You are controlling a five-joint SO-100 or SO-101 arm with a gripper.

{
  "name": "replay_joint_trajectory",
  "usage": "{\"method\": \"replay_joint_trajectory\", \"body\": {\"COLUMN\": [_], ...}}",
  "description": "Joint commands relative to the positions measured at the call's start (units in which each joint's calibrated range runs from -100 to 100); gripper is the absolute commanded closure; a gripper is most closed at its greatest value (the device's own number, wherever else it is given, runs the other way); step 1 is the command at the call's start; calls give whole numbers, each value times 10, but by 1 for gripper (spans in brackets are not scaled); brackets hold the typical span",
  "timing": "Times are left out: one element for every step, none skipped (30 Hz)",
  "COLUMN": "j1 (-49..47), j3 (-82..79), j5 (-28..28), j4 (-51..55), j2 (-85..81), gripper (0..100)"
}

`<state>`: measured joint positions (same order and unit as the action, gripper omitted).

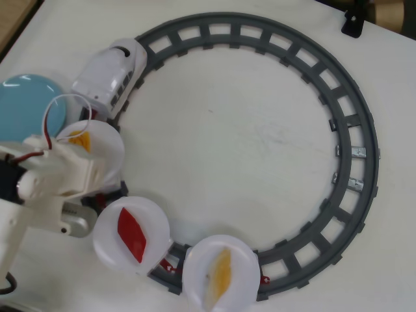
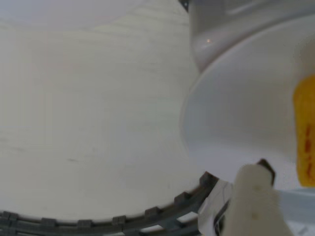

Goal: Pick up the sushi from the Shinkansen and put it on the blue dish

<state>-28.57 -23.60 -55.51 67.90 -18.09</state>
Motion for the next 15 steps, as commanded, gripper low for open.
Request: {"method": "replay_joint_trajectory", "body": {"j1": [-1,-1,-2,-3,-3,-3,-4,-10,-15,-19,-23,-29,-37,-44,-51], "j3": [22,39,60,83,103,123,142,160,179,195,210,223,236,249,260], "j5": [-3,-3,-2,-1,-1,-1,-1,-1,0,0,0,0,0,1,1], "j4": [-22,-23,-20,-16,-15,-14,-12,-12,-12,-12,-8,3,20,38,56], "j2": [34,50,67,83,100,117,132,146,159,171,181,187,192,196,201], "gripper": [69,69,69,69,69,69,69,69,69,70,71,74,77,80,82]}}
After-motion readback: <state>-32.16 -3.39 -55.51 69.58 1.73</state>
